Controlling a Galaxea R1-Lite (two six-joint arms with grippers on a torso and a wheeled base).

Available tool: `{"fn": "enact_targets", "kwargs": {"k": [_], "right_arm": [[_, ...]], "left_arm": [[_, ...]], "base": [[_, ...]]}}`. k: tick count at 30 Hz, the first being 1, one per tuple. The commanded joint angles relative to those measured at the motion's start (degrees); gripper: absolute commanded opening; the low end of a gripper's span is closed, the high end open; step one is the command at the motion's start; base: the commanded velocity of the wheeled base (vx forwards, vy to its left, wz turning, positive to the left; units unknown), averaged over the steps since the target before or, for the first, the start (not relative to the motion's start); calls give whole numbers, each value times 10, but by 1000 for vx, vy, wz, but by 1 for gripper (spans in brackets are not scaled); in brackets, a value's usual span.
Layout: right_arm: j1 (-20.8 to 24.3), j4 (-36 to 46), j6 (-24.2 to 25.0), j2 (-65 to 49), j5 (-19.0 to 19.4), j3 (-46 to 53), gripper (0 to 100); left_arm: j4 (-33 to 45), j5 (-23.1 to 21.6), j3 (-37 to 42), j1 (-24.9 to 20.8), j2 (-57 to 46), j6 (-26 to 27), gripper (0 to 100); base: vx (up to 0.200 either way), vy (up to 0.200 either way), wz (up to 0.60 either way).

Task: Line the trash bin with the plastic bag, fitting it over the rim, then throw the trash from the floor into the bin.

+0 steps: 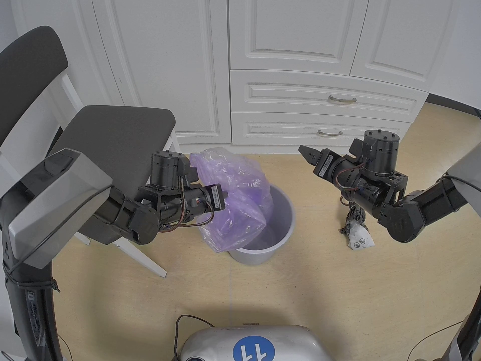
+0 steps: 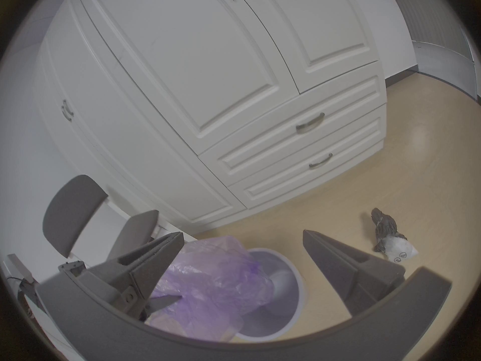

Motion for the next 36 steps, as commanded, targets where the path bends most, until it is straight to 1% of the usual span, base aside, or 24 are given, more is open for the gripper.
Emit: {"fn": "enact_targets", "kwargs": {"k": [1, 5, 6, 8, 13, 15, 16, 18, 20, 23, 24, 26, 28, 36], "right_arm": [[-4, -1, 0, 37, 0, -8, 100], [-3, -1, 0, 41, 0, -7, 100], [0, -1, 0, 43, 0, -7, 100], [1, -2, 0, 43, 0, -7, 100], [4, -9, 0, 45, 1, -5, 100], [9, -11, 1, 46, 0, -4, 100], [13, -11, 1, 46, 0, -2, 100], [15, -11, 1, 47, 0, 0, 100], [16, -10, 1, 48, 0, -1, 100], [19, -11, 5, 57, -1, -3, 100], [19, -11, 5, 57, -1, -3, 100], [21, -10, 7, 58, -1, -3, 100], [23, -10, 8, 60, -1, -3, 100], [27, -11, 8, 79, -1, -6, 100]], "left_arm": [[2, -1, -13, 7, 41, 1, 0], [2, -3, -14, 0, 53, 0, 0], [0, -3, -14, -13, 60, -1, 0], [-5, -2, -7, -25, 62, -1, 0], [-13, 3, -11, -39, 65, -4, 0], [-36, 4, -13, -44, 65, -20, 0], [-56, 4, -14, -47, 67, -37, 0], [-65, 3, -21, -49, 74, -50, 0], [-59, -2, -37, -48, 82, -51, 0], [-38, 3, -103, -43, 116, -54, 0], [-38, 3, -103, -43, 116, -54, 0], [-1, 3, -137, -43, 125, -53, 0], [20, 2, -147, -43, 130, -54, 0], [34, -1, -164, -43, 143, -54, 0]], "base": [[0, 0, 0], [0, 0, 0], [0, 0, 0], [0, 0, 0], [0, 0, 0], [0, 0, 0], [0, 0, 0], [0, 0, 0], [0, 0, 0], [0, 0, 0], [0, 0, 0], [0, 0, 0], [0, 0, 0], [0, 0, 0]]}}
